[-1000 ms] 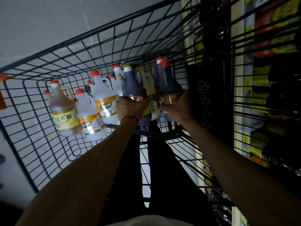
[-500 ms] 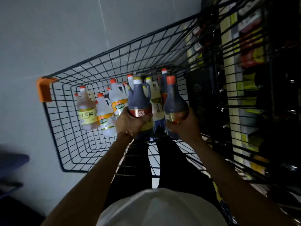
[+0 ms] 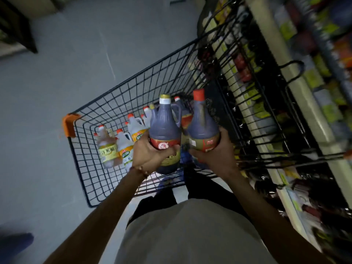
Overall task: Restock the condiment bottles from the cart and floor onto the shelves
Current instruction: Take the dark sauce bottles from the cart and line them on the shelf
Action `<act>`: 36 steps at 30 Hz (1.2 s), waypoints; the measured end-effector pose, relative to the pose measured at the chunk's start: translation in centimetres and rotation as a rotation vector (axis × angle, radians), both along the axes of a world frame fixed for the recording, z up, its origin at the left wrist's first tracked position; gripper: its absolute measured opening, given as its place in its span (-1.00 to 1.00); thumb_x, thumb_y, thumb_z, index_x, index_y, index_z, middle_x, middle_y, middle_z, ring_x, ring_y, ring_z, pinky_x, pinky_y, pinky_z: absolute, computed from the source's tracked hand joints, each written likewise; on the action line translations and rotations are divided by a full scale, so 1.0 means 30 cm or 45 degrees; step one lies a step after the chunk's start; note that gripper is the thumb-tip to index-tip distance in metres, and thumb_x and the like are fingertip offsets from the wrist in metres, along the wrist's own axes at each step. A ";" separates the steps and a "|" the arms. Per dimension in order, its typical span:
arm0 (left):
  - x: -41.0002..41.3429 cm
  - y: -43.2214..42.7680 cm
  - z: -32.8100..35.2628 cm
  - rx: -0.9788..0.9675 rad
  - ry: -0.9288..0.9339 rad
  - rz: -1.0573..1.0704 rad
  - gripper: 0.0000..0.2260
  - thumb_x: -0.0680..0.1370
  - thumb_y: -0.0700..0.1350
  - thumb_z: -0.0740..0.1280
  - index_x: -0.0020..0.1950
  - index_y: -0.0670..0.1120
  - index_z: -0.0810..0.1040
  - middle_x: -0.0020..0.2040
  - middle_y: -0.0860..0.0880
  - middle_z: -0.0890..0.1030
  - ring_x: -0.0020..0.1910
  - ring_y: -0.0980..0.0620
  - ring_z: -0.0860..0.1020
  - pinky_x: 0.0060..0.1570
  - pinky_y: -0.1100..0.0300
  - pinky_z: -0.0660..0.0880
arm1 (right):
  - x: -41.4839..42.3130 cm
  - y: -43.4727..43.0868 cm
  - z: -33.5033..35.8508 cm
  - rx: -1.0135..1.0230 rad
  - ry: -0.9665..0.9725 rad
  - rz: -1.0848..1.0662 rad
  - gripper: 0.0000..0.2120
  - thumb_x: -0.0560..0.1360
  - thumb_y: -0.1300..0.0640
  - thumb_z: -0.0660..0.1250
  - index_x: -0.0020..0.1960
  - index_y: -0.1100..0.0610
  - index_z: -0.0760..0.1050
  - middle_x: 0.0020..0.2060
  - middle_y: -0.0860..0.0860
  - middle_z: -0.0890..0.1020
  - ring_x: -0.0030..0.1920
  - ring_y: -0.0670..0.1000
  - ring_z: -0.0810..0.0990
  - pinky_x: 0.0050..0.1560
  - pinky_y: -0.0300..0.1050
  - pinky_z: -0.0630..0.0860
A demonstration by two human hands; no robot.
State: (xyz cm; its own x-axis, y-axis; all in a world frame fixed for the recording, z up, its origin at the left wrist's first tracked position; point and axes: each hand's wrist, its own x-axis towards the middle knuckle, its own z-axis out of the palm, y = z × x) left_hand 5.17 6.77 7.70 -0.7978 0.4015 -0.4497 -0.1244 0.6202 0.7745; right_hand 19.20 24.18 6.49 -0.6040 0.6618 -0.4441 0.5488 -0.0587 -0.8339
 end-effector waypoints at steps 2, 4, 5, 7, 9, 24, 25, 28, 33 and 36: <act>0.016 -0.020 0.025 0.083 0.038 -0.084 -0.28 0.13 0.35 0.57 0.20 0.08 0.54 0.03 0.09 0.71 0.01 0.06 0.69 0.06 -0.07 0.64 | 0.049 -0.049 0.051 0.048 0.068 -0.077 -0.16 0.22 0.23 0.74 0.34 -0.03 0.37 0.09 -0.23 0.62 -0.08 -0.28 0.66 -0.14 -0.34 0.59; 0.033 -0.036 0.054 0.151 0.079 -0.152 -0.32 0.13 0.34 0.57 0.17 0.15 0.52 0.03 0.11 0.70 0.01 0.09 0.68 0.05 -0.05 0.64 | 0.102 -0.094 0.098 0.095 0.127 -0.165 -0.19 0.26 0.24 0.72 0.36 -0.01 0.38 0.11 -0.23 0.61 -0.06 -0.26 0.67 -0.11 -0.32 0.61; 0.045 -0.039 0.070 0.189 0.090 -0.182 -0.35 0.14 0.32 0.58 0.16 0.17 0.52 0.04 0.12 0.70 0.01 0.11 0.68 0.06 -0.04 0.64 | 0.130 -0.114 0.120 0.107 0.146 -0.209 -0.20 0.28 0.25 0.71 0.37 -0.01 0.37 0.10 -0.24 0.61 -0.07 -0.28 0.66 -0.13 -0.36 0.60; 0.078 -0.046 0.099 0.266 0.092 -0.232 -0.38 0.15 0.29 0.59 0.14 0.19 0.53 0.06 0.11 0.70 0.02 0.16 0.68 0.06 -0.02 0.64 | 0.190 -0.153 0.166 0.113 0.176 -0.299 -0.19 0.29 0.24 0.71 0.39 -0.01 0.36 0.10 -0.27 0.59 -0.07 -0.30 0.66 -0.15 -0.39 0.59; 0.113 -0.044 0.133 0.324 0.096 -0.279 -0.37 0.14 0.28 0.60 0.15 0.16 0.54 0.07 0.08 0.71 0.03 0.14 0.68 0.05 -0.05 0.64 | 0.255 -0.193 0.213 0.117 0.194 -0.396 -0.14 0.27 0.22 0.72 0.43 0.00 0.35 0.13 -0.26 0.59 -0.06 -0.31 0.65 -0.15 -0.38 0.60; 0.690 0.128 0.312 0.504 -0.034 -0.976 -0.36 0.24 -0.16 0.69 0.26 -0.02 0.56 0.03 0.20 0.68 0.00 0.30 0.64 -0.02 0.34 0.57 | 0.944 -0.479 0.406 0.309 0.130 -1.145 -0.18 0.22 0.13 0.75 0.29 0.00 0.34 0.03 -0.29 0.54 -0.09 -0.30 0.60 -0.22 -0.36 0.54; 0.754 0.138 0.324 0.534 -0.035 -1.020 -0.38 0.24 -0.19 0.69 0.23 0.02 0.56 -0.01 0.23 0.68 -0.02 0.32 0.64 -0.06 0.39 0.55 | 1.004 -0.497 0.408 0.319 0.129 -1.194 -0.18 0.21 0.13 0.76 0.29 0.01 0.34 0.04 -0.27 0.55 -0.06 -0.26 0.61 -0.19 -0.32 0.54; 0.946 0.145 0.358 0.579 -0.058 -1.164 -0.43 0.31 -0.36 0.64 0.23 -0.05 0.55 0.04 0.16 0.68 -0.01 0.32 0.66 -0.05 0.38 0.56 | 1.198 -0.550 0.412 0.346 0.114 -1.301 -0.18 0.20 0.15 0.76 0.31 0.07 0.37 0.09 -0.16 0.61 0.01 -0.11 0.65 -0.12 -0.12 0.60; 1.298 0.116 0.378 0.585 -0.050 -1.334 -0.39 0.27 -0.22 0.70 0.24 0.03 0.56 0.04 0.21 0.72 0.04 0.24 0.67 -0.03 0.29 0.61 | 1.541 -0.652 0.430 0.401 0.087 -1.395 -0.21 0.20 0.20 0.75 0.27 0.07 0.37 0.06 -0.16 0.61 -0.03 -0.12 0.66 -0.18 -0.15 0.59; 1.537 0.087 0.390 0.602 -0.016 -1.390 -0.37 0.24 -0.25 0.70 0.19 0.10 0.52 -0.01 0.27 0.69 0.00 0.32 0.65 -0.08 0.39 0.56 | 1.761 -0.722 0.446 0.444 0.061 -1.405 -0.21 0.19 0.17 0.76 0.25 0.07 0.37 0.03 -0.20 0.61 -0.07 -0.21 0.65 -0.24 -0.31 0.55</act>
